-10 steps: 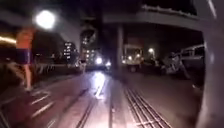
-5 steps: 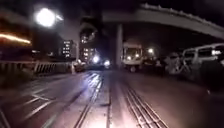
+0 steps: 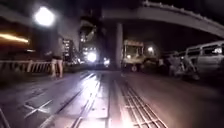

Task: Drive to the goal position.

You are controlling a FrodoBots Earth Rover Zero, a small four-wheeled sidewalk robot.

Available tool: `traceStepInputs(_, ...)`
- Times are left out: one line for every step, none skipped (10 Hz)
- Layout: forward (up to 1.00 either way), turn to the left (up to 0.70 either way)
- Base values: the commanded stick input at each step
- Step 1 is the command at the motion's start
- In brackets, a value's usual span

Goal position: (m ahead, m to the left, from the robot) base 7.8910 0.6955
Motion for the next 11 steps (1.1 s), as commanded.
traceStepInputs(0.70,0.00)
traceStepInputs(0.70,0.00)
traceStepInputs(0.70,0.00)
traceStepInputs(0.70,0.00)
traceStepInputs(0.70,0.00)
traceStepInputs(0.70,0.00)
traceStepInputs(0.70,0.00)
traceStepInputs(0.70,0.00)
traceStepInputs(0.70,0.01)
traceStepInputs(0.70,0.08)
traceStepInputs(0.70,0.14)
